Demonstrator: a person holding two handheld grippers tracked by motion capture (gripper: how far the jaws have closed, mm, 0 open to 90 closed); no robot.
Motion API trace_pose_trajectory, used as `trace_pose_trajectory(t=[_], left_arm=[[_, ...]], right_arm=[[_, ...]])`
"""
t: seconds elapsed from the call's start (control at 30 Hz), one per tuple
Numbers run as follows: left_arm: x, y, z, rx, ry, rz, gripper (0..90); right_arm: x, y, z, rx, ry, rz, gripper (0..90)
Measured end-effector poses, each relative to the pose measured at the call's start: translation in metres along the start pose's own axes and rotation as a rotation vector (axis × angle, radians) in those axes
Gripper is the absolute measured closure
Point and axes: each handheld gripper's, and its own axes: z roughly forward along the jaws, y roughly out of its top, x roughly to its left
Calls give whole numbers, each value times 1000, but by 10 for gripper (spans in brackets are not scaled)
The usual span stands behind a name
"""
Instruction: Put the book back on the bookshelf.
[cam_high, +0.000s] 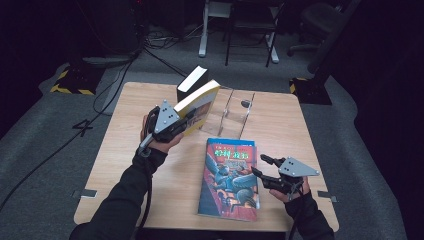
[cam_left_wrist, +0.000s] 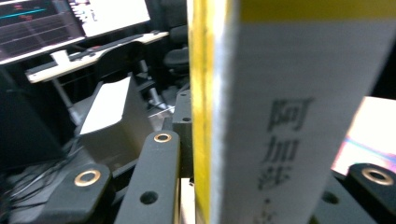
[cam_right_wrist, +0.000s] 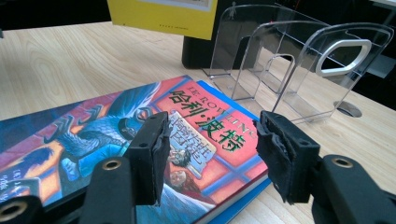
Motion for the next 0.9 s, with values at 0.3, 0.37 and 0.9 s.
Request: trace_pose_trajectory(t=[0.3,0.37,0.9], left_arm=[[16,-2,12,6,99,-69,751],[16,-2,17,11,108,-69,751],[18,6,65,-8,155,-128,750]], right_arm=[[2,-2,3,8,-3,-2,454],[2,-2,3,8,-8,-5,457],[1,-5,5,5,-9,7,464]])
